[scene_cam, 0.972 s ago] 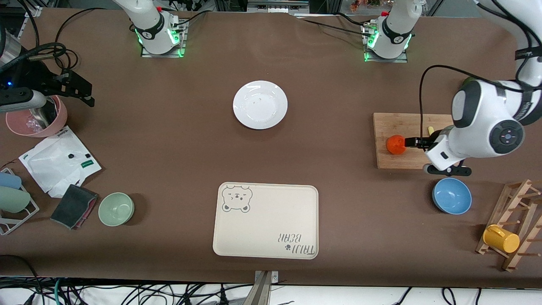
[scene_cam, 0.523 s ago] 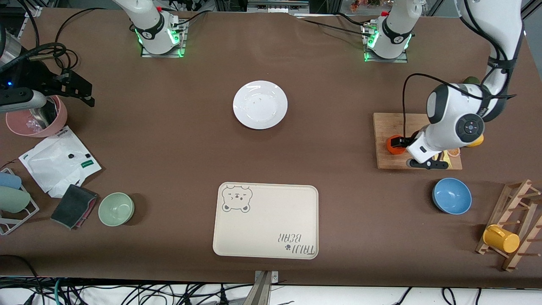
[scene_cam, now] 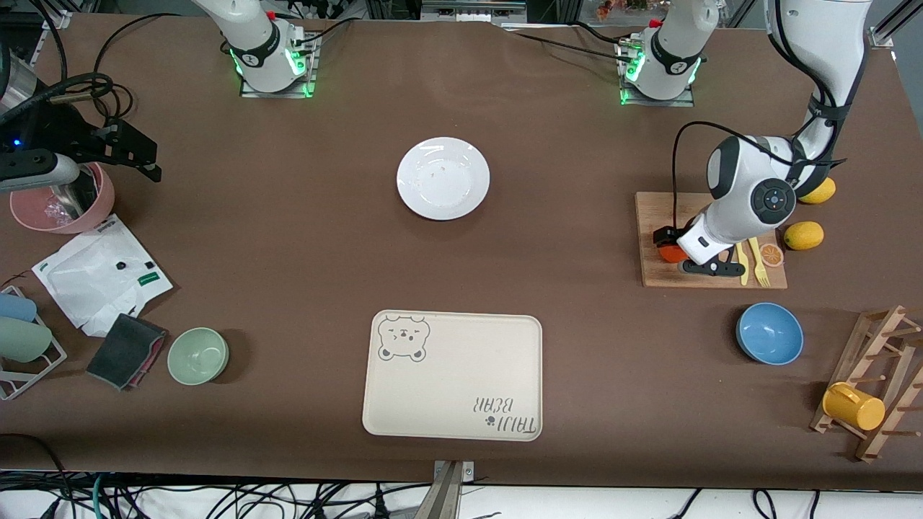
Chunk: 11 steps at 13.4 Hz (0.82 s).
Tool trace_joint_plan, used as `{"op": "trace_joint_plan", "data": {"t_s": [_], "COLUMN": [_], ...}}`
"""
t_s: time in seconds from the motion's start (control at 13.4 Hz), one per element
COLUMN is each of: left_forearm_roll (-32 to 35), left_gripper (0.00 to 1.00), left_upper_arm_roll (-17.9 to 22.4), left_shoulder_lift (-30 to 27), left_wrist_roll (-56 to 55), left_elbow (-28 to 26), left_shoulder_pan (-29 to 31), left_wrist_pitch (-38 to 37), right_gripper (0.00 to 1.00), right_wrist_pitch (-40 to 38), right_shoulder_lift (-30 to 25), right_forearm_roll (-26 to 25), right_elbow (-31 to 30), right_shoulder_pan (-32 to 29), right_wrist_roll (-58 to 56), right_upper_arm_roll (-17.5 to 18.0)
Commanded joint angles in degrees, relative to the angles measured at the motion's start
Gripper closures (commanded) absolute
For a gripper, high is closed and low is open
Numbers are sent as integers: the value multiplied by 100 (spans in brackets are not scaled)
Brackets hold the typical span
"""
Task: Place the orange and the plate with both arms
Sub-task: 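Lower the left gripper onto the orange on the cutting board and grasp it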
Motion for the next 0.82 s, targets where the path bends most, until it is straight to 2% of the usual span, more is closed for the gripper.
{"op": "trace_joint_plan", "data": {"t_s": [0.0,0.07,0.3,0.45,0.6,0.75], "left_forearm_roll": [-82,-82,-82,-82,-82,-117], "left_gripper": [63,76,84,84,84,83], "left_upper_arm_roll": [-9,-9,-79,-245,-849,-1518], "left_shoulder_lift": [-148,-148,-279,-481,-578,-622], "left_wrist_roll": [4,13,4,-57,-966,-2004], "left_elbow": [-141,-141,-19,218,412,465], "left_shoulder_pan": [-20,-29,-38,-64,-55,-55], "left_wrist_pitch": [79,79,-113,-604,-1044,-1134], "right_gripper": [0,0,0,0,0,0], "right_wrist_pitch": [0,0,0,0,9,44], "right_shoulder_lift": [-143,-143,-143,-143,-143,-117], "right_forearm_roll": [78,78,78,78,78,78], "right_elbow": [-143,-143,-152,-143,-178,-178], "right_shoulder_pan": [-39,-39,-39,-39,-39,-39], "right_wrist_roll": [-81,-81,-81,-81,-81,-81], "right_upper_arm_roll": [11,11,11,11,11,11]}}
